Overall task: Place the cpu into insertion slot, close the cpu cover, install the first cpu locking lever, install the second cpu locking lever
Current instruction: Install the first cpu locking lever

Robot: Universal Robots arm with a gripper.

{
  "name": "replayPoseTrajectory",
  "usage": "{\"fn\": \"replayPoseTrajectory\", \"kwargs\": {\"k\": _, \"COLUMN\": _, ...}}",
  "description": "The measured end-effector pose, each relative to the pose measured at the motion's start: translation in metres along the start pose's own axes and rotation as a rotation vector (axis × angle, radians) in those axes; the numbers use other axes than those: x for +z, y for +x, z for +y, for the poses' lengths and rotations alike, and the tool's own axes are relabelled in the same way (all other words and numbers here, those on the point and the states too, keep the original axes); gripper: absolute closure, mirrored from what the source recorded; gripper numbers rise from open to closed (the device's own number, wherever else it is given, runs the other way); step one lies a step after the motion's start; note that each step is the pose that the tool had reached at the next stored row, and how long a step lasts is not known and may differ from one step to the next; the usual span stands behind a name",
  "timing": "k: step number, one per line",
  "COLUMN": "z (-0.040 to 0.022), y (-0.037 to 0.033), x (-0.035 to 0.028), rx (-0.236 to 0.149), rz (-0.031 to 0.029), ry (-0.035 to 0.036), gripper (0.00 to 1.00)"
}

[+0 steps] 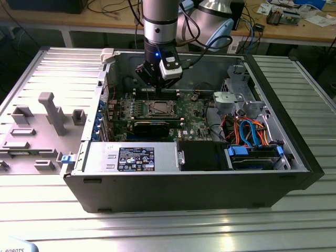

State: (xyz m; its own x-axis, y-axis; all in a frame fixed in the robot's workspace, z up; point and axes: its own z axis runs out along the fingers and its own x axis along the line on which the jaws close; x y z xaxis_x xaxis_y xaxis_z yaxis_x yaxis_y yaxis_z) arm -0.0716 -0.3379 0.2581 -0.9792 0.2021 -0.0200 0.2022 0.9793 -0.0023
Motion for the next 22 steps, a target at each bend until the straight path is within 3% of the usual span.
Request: {"fn": "replayPoseTrajectory", "kwargs": {"k": 22, "z": 0.0000, "y": 0.0000, "x": 0.0000, "rx": -0.030, "rz": 0.0005, "ry": -0.0032, "gripper": 0.89}}
